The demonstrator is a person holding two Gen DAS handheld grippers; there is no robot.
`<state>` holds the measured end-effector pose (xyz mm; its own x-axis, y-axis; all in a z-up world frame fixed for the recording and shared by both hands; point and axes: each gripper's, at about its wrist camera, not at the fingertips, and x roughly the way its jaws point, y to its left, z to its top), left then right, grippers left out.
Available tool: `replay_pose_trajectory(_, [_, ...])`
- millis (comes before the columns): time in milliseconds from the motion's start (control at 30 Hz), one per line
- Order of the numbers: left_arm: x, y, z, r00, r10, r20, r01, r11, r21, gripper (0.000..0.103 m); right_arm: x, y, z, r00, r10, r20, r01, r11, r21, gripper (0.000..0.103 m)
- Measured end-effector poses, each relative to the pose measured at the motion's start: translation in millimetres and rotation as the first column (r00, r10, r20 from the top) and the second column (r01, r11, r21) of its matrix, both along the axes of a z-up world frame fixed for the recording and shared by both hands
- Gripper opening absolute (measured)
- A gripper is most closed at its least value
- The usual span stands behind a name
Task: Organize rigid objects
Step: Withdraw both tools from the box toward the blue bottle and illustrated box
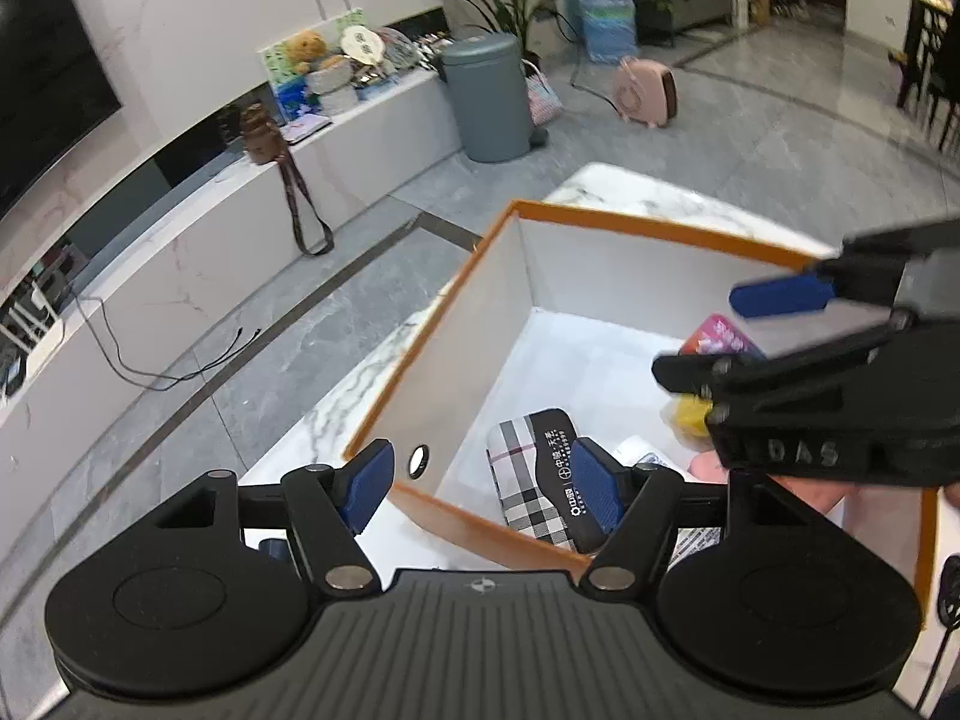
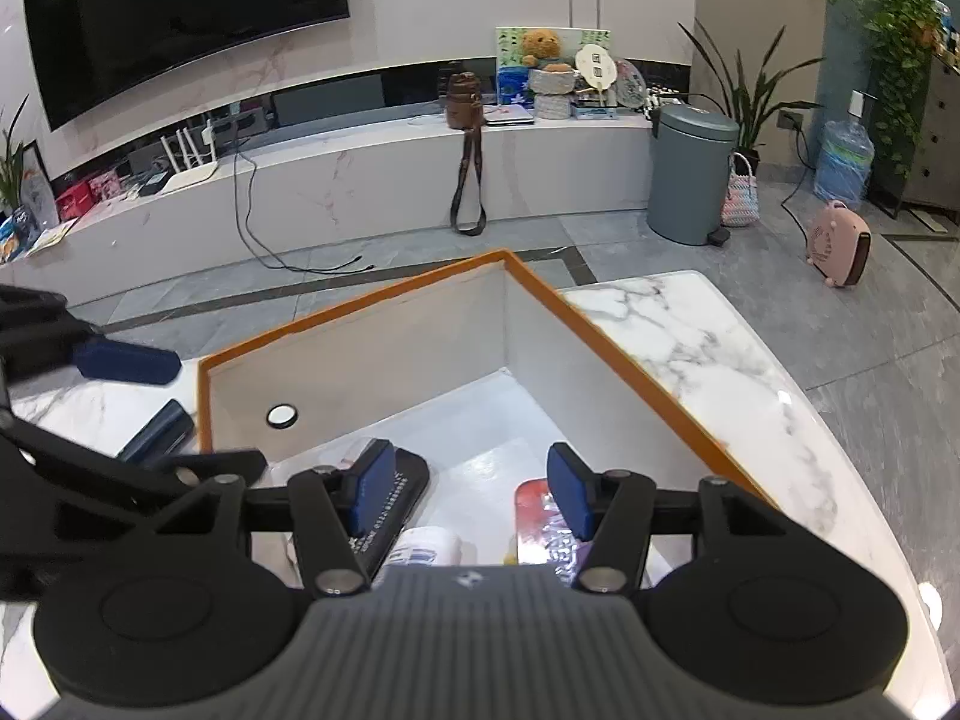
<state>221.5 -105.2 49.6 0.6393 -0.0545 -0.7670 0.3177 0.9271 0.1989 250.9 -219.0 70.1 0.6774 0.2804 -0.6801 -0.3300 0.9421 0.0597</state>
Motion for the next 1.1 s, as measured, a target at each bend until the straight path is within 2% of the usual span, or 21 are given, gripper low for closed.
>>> replay_pose_trajectory(167, [-7,18,12,0.998,0.057,0.023,-0.055,0.995,-0.086,0.082,-9,11,0,0.999,0.032,0.008,-0.032,0.999,-0.017,0.058])
replay_pose_trajectory(433, [-29,45,12,0.991,0.132,0.038,-0.126,0.983,-0.132,0.083,-24,18,8,0.997,0.069,0.046,-0.068,0.998,-0.014,0.059])
replay_pose_trajectory(533, [-42,60,7,0.985,0.169,0.032,-0.162,0.972,-0.17,0.085,-32,22,9,0.994,0.09,0.069,-0.089,0.996,-0.021,0.066])
replay_pose_trajectory(667, [-59,78,-4,0.976,0.216,0.027,-0.209,0.964,-0.167,0.085,-42,29,13,0.988,0.122,0.094,-0.119,0.992,-0.034,0.066])
replay_pose_trajectory(800, [-80,97,-11,0.957,0.284,0.06,-0.27,0.947,-0.176,0.085,-56,40,14,0.978,0.17,0.123,-0.165,0.985,-0.05,0.066])
replay_pose_trajectory(933, [-93,112,-21,0.948,0.313,0.063,-0.299,0.94,-0.166,0.085,-76,59,14,0.957,0.235,0.167,-0.225,0.971,-0.081,0.066])
replay_pose_trajectory(1100, [-101,138,-29,0.934,0.351,0.063,-0.336,0.925,-0.176,0.085,-98,82,6,0.923,0.343,0.176,-0.326,0.938,-0.117,0.066])
